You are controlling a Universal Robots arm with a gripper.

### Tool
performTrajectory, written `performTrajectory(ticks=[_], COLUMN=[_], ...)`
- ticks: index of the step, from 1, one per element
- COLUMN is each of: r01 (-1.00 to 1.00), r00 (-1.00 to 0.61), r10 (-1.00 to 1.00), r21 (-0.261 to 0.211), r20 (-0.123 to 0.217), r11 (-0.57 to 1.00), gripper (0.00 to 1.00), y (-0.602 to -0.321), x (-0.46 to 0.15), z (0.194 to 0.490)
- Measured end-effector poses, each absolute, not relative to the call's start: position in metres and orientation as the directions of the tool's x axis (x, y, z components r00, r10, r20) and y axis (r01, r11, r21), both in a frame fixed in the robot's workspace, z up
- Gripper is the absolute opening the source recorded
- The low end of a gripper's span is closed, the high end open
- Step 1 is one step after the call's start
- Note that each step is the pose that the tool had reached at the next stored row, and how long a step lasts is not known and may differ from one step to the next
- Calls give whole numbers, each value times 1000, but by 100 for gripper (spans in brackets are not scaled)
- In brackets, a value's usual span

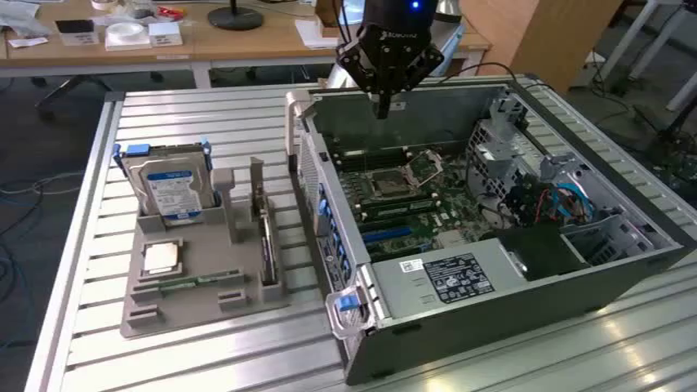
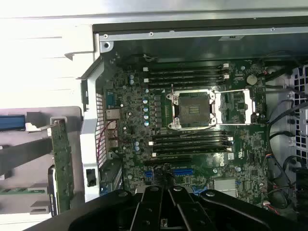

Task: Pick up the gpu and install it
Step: 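Reach for the gpu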

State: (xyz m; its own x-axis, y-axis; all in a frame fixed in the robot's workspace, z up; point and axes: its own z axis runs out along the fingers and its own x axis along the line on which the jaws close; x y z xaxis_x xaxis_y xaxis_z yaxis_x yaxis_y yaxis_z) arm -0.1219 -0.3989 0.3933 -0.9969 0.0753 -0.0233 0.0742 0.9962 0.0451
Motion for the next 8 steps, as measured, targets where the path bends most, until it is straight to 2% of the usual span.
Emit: performTrajectory(ticks=[8], r01=[74], r00=[-997], r10=[75], r21=[45], r20=[-23], r11=[996], gripper=[11], y=[-399], x=[-122], z=[393])
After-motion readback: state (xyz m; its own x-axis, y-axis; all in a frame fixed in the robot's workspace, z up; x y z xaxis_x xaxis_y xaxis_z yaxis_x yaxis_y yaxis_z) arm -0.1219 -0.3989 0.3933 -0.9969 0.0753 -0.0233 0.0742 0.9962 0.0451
